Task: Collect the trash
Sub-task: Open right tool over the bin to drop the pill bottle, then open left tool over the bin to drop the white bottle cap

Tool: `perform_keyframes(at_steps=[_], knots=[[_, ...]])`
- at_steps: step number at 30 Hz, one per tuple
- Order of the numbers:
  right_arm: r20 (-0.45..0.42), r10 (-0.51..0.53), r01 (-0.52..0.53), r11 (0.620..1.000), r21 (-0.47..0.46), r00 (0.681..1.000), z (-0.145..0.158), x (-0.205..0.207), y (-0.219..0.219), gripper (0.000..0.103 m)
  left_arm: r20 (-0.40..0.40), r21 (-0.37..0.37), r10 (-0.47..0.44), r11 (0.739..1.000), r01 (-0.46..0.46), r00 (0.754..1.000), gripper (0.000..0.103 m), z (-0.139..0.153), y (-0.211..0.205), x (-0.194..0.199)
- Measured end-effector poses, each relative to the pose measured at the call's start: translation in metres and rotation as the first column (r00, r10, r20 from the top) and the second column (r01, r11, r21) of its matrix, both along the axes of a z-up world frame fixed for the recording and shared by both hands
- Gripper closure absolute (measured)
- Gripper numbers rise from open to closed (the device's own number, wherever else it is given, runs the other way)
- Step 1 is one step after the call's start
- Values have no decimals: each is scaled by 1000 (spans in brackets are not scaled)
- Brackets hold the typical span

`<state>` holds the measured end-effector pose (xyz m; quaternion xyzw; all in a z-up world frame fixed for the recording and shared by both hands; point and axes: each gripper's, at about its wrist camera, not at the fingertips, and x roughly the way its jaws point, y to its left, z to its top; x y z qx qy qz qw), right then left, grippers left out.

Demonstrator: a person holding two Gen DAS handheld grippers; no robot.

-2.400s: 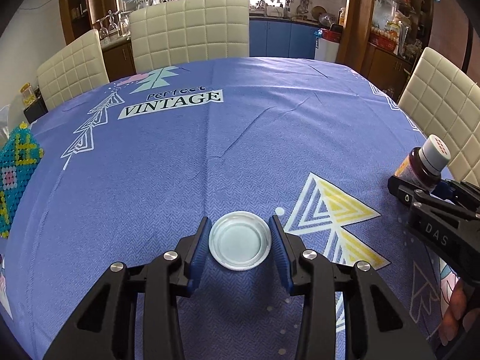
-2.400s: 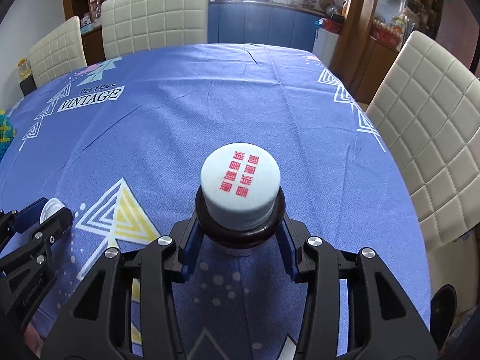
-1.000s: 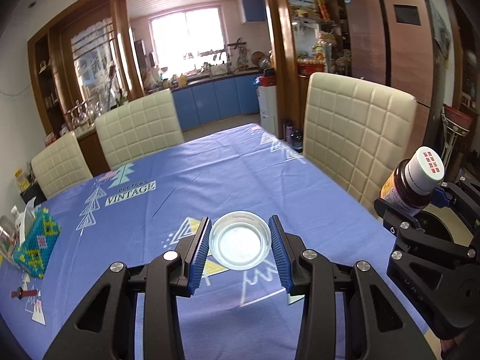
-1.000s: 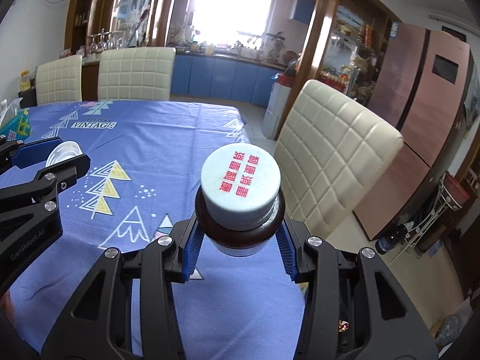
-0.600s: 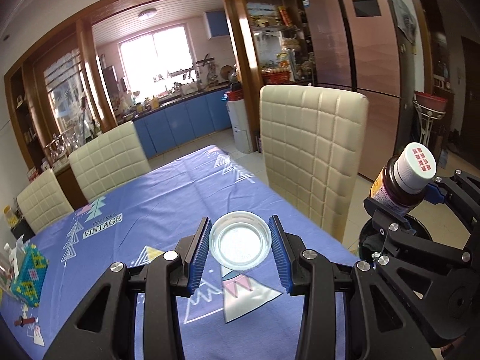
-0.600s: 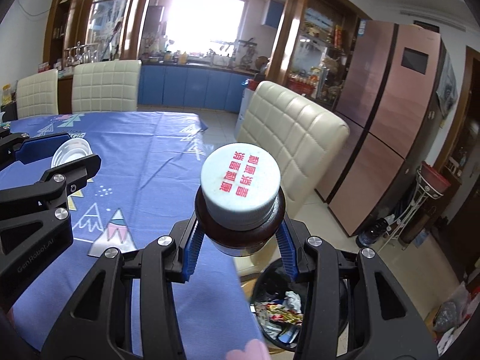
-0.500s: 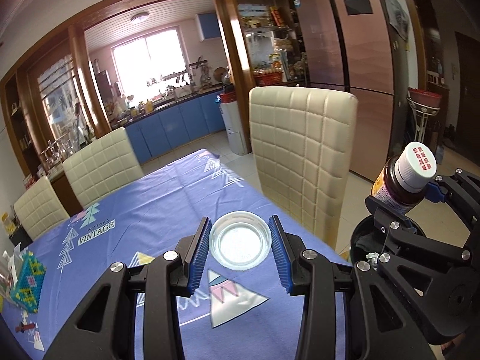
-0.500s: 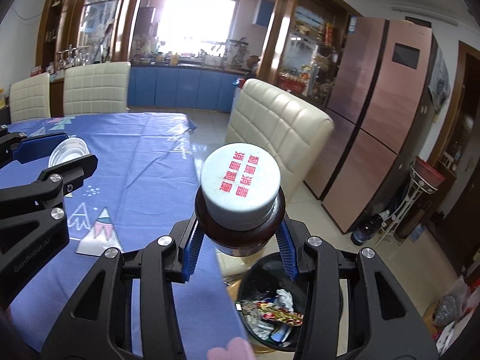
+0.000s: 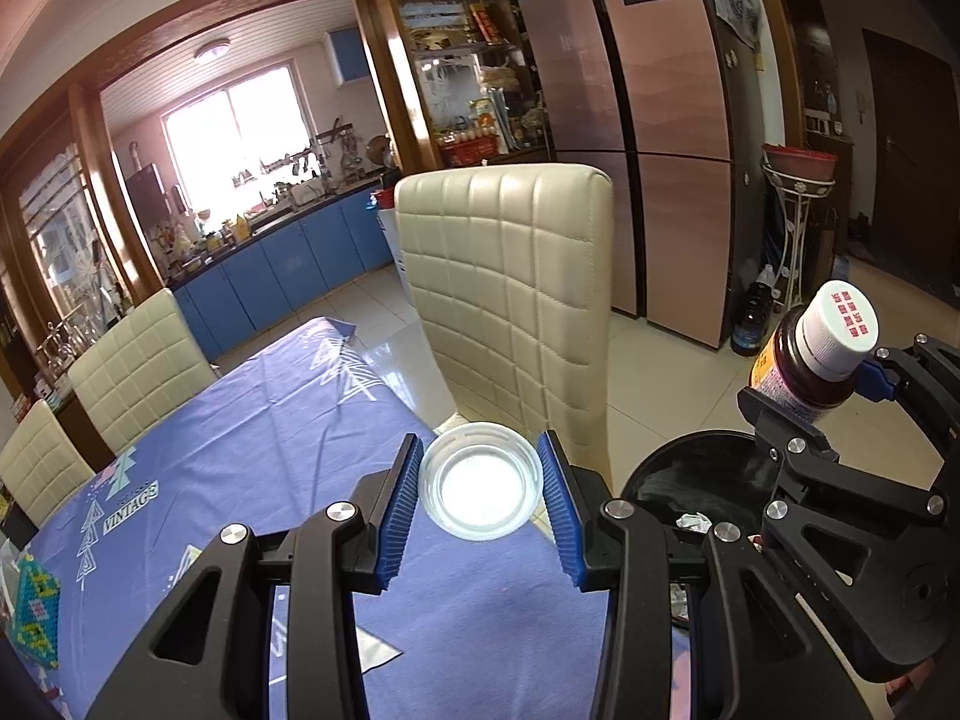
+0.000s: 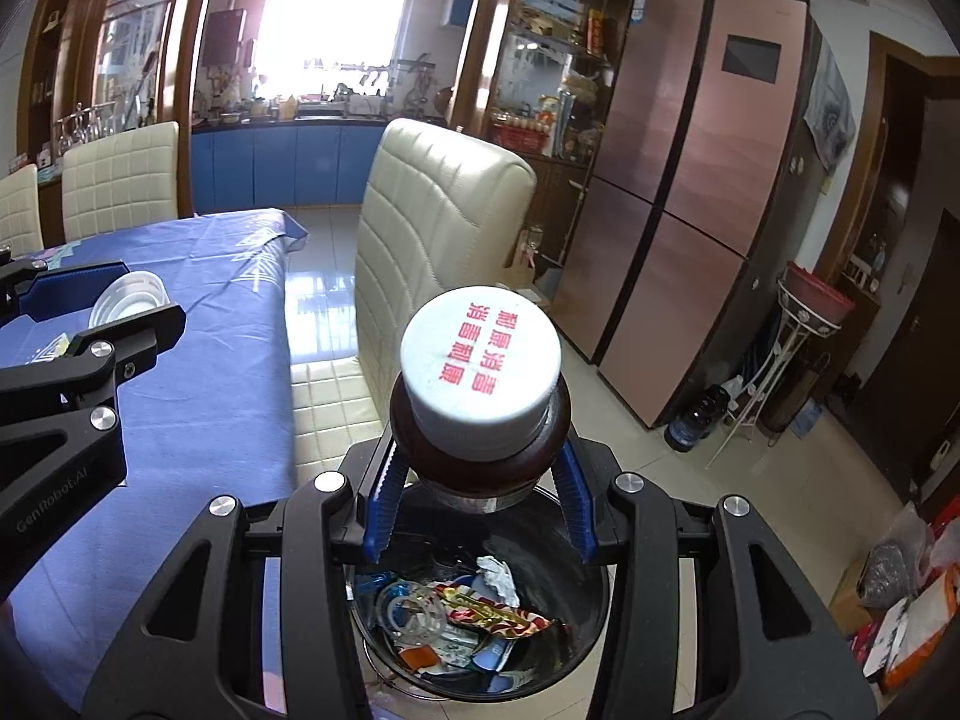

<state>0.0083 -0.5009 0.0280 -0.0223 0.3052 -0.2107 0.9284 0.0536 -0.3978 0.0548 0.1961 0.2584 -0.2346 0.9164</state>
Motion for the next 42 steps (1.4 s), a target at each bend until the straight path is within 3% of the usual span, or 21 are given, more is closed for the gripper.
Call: perform_keyframes(at_steps=[19,22,24,30,42], knots=[[-75,-48,55,995,84,996,-40,9,-64,56,-65,46,-73,996,76,995,64,-30,-82,10],[-94,-67,75,994,85,993,-46,11,-70,48,-68,49,-70,996,74,995,64,-31,-86,12],[-89,-90,97,992,78,992,-47,10,-75,29,-74,46,-69,996,72,995,64,-31,-88,14],[-69,-171,177,979,103,983,-45,-1,-102,29,-83,49,-77,996,81,994,64,-34,-94,12],[-72,-213,221,967,124,974,-53,-13,-126,26,-113,56,-122,990,129,986,64,-42,-118,5]])
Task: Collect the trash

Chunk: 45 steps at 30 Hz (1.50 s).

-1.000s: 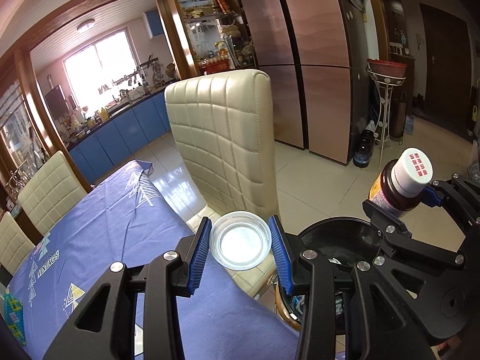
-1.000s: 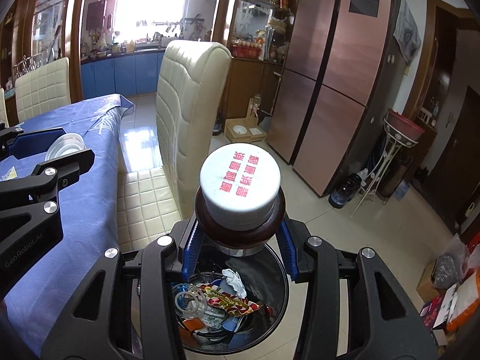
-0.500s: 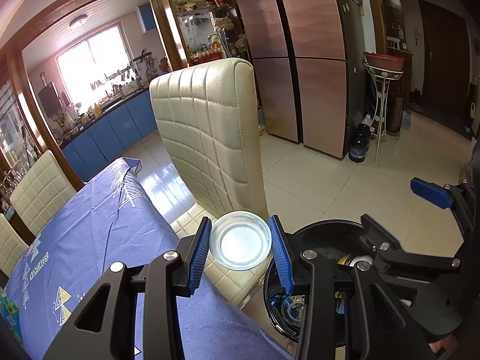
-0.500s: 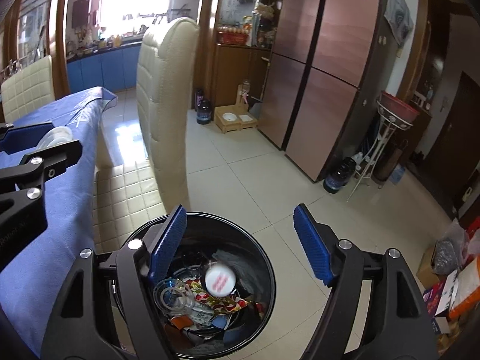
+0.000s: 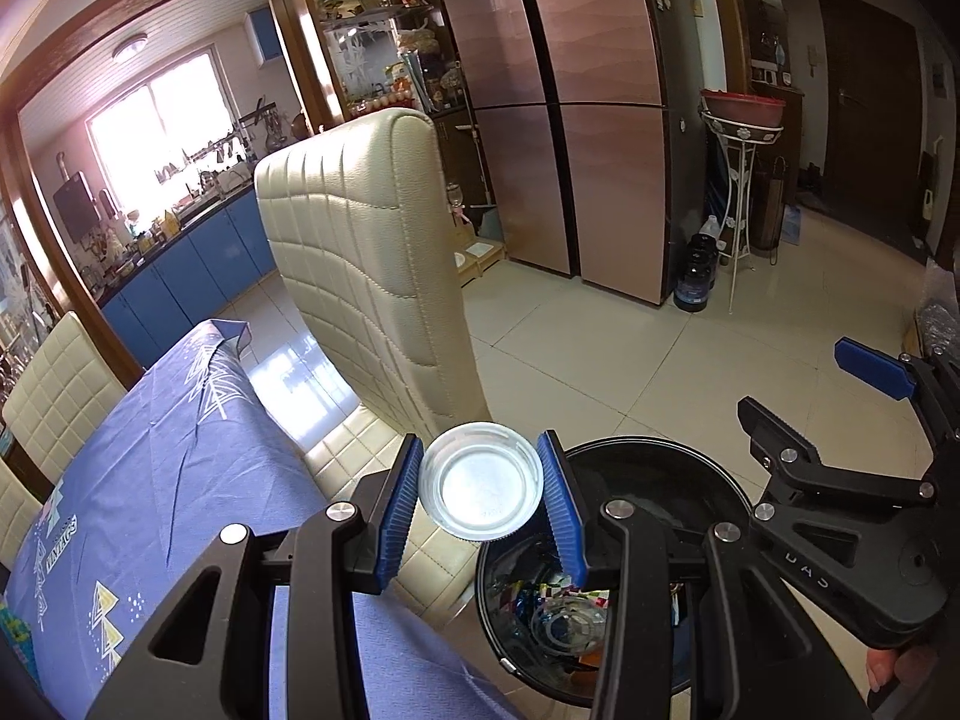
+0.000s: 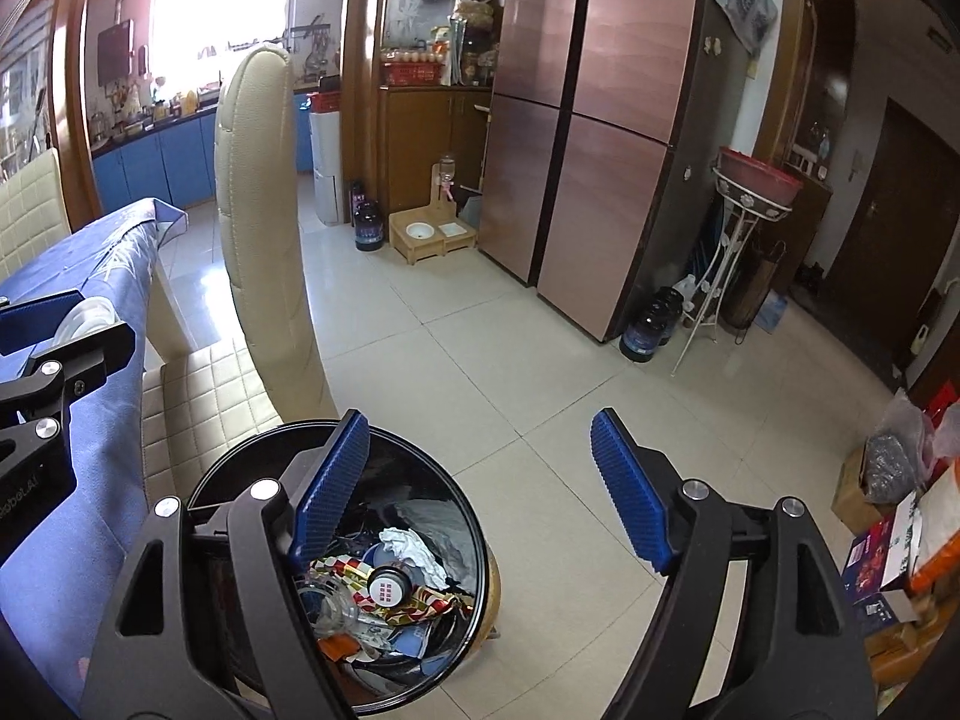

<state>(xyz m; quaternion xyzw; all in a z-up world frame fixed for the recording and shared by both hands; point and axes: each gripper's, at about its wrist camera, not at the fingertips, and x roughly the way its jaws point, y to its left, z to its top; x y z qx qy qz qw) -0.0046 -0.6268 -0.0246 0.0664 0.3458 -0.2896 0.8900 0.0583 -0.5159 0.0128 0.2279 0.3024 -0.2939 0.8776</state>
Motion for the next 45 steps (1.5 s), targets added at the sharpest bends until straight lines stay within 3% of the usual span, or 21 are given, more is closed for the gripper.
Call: perform_keyframes(at_steps=[9,10,11,13,17,21,45], knots=[[-1,-33,33,999,6,999,-5,-5,-11,26,-29,9,-39,999,40,999,64,-5,-14,-6],[-2,-35,35,999,6,999,-5,-6,-12,26,-49,2,-41,999,41,998,57,-5,-15,-5],[-3,-36,36,999,8,999,-5,-6,-13,26,-64,-6,-42,999,42,997,35,-5,-15,-4],[-1,-36,36,999,13,999,-5,-7,-14,25,-71,-38,-32,999,30,997,18,-3,-11,-2],[5,-38,38,999,6,999,-4,-6,-12,20,-53,-54,-27,998,24,998,16,-1,-5,0],[21,-26,26,1000,7,999,-1,-7,-5,3,-46,-52,-16,999,14,999,16,0,3,2],[17,-1,1,1000,-6,1000,10,-11,30,3,-38,-70,-2,998,-1,999,16,4,41,-5]])
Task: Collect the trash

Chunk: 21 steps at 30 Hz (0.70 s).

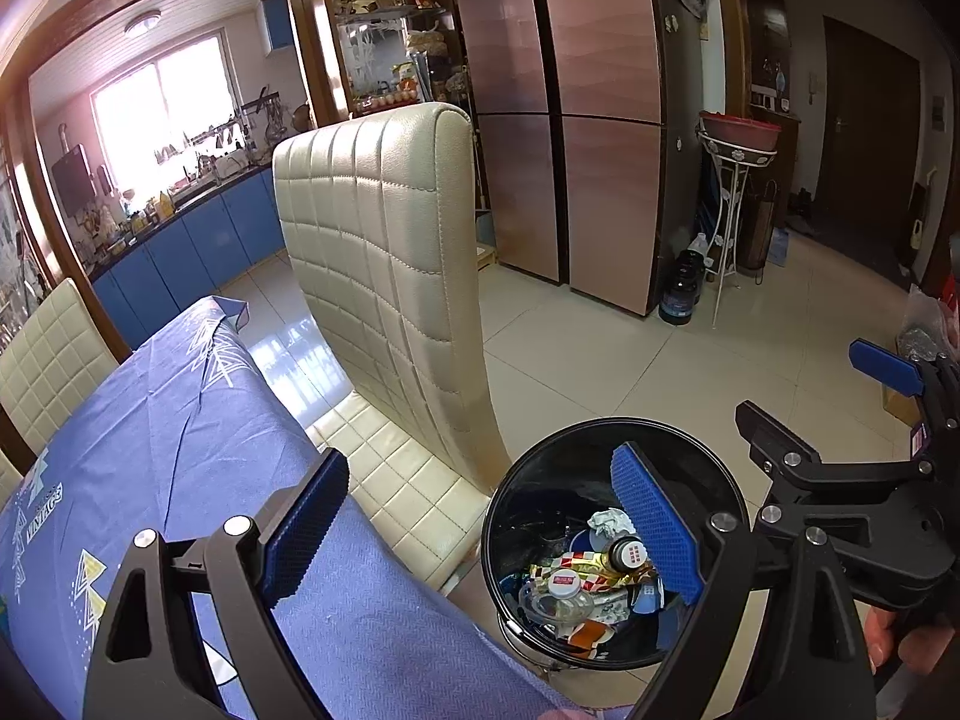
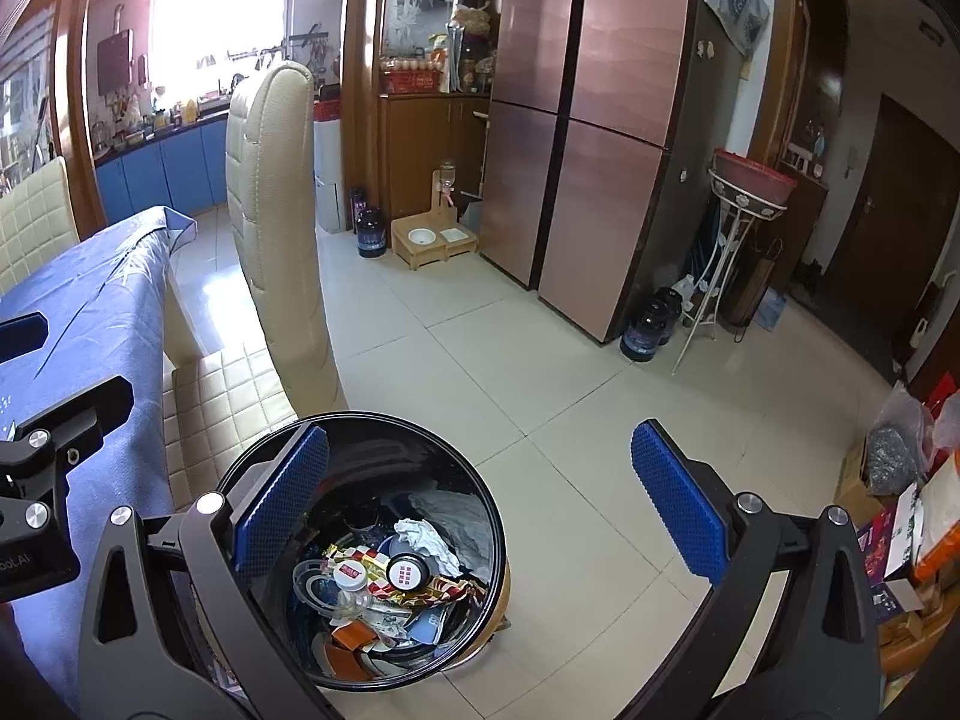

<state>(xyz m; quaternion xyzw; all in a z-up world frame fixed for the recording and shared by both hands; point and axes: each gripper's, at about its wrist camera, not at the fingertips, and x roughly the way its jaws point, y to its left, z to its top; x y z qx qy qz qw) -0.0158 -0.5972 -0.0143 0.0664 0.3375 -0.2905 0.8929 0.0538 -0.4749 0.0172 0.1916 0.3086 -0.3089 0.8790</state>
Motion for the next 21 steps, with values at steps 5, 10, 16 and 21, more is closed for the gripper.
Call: perform_keyframes(at_steps=[5,10,16,21], knots=[[-1,2,-2,1000,-1,1000,2,0,2,3,-3,-3,-5,1000,5,1000,16,0,3,0],[-3,6,-6,1000,-4,1000,2,1,3,3,-4,-3,-6,1000,6,1000,16,-1,5,0],[-4,11,-11,1000,-11,1000,3,2,6,3,-3,-6,-4,1000,4,1000,16,0,6,1],[-4,10,-10,1000,-11,1000,3,2,6,3,-2,-4,-3,1000,3,1000,16,-1,6,1]])
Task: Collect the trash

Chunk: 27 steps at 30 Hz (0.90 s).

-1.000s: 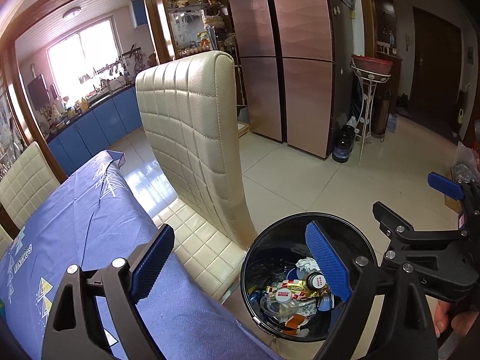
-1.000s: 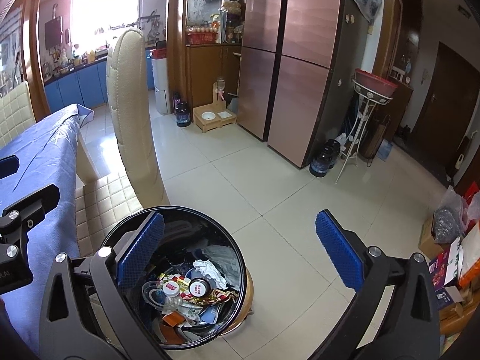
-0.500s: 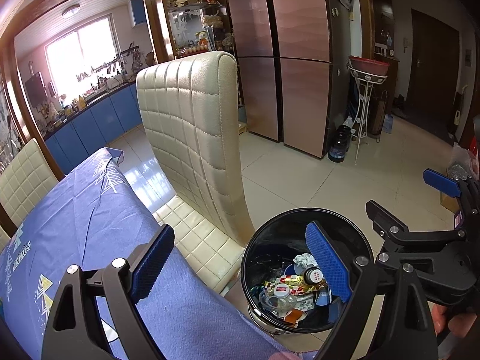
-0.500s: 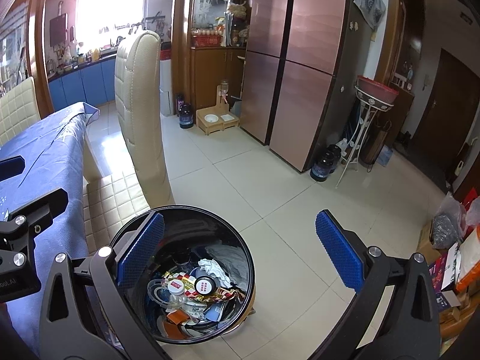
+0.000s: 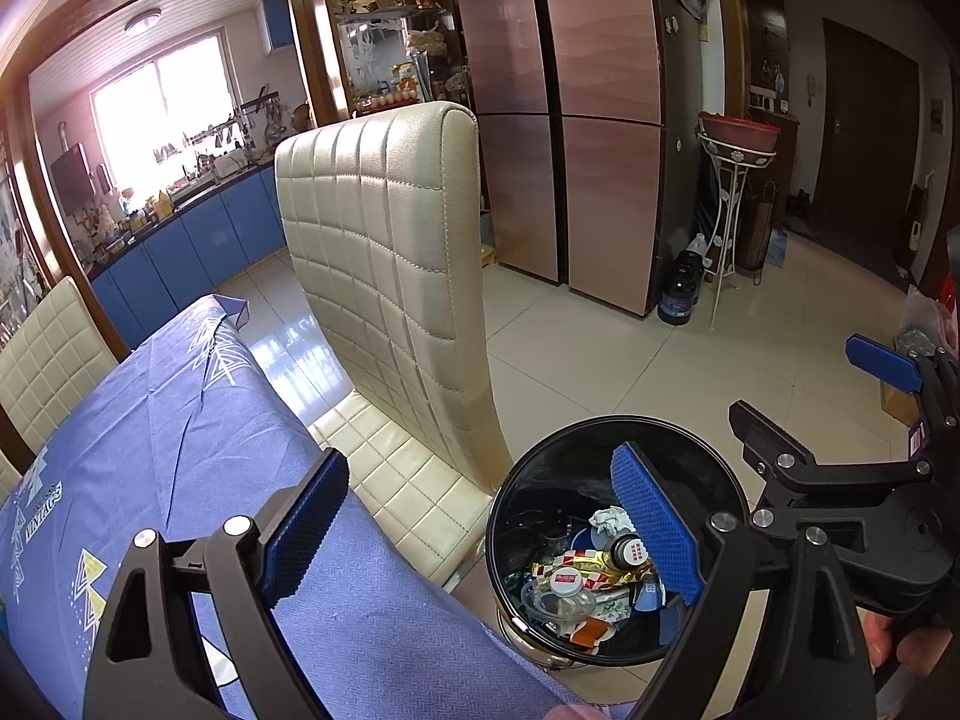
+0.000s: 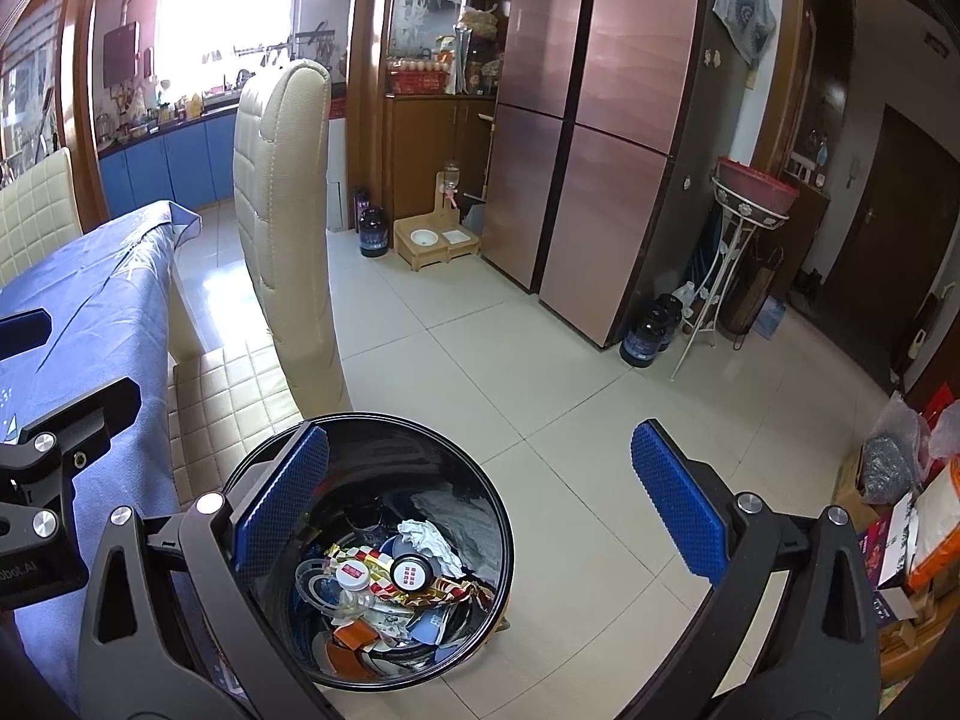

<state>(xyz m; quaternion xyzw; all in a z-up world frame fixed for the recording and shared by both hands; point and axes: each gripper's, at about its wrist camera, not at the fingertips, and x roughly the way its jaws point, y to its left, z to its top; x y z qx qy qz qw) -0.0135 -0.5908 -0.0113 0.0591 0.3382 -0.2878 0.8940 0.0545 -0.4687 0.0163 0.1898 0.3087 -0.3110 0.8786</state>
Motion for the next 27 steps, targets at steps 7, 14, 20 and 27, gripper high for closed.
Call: perform_keyframes(at_steps=[7,14,20,27], knots=[[-1,0,0,1000,0,1000,0,0,0,3,4,2,-1,1000,1,1000,16,0,0,0],[4,-1,1,1000,2,1000,1,-1,0,3,9,4,-5,1000,5,1000,16,1,1,-2],[5,-1,1,1000,3,1000,1,-1,0,3,-4,2,-12,1000,12,1000,16,2,1,-2],[5,-1,1,1000,3,1000,2,-2,0,3,6,-7,-2,1000,2,1000,16,5,2,-5]])
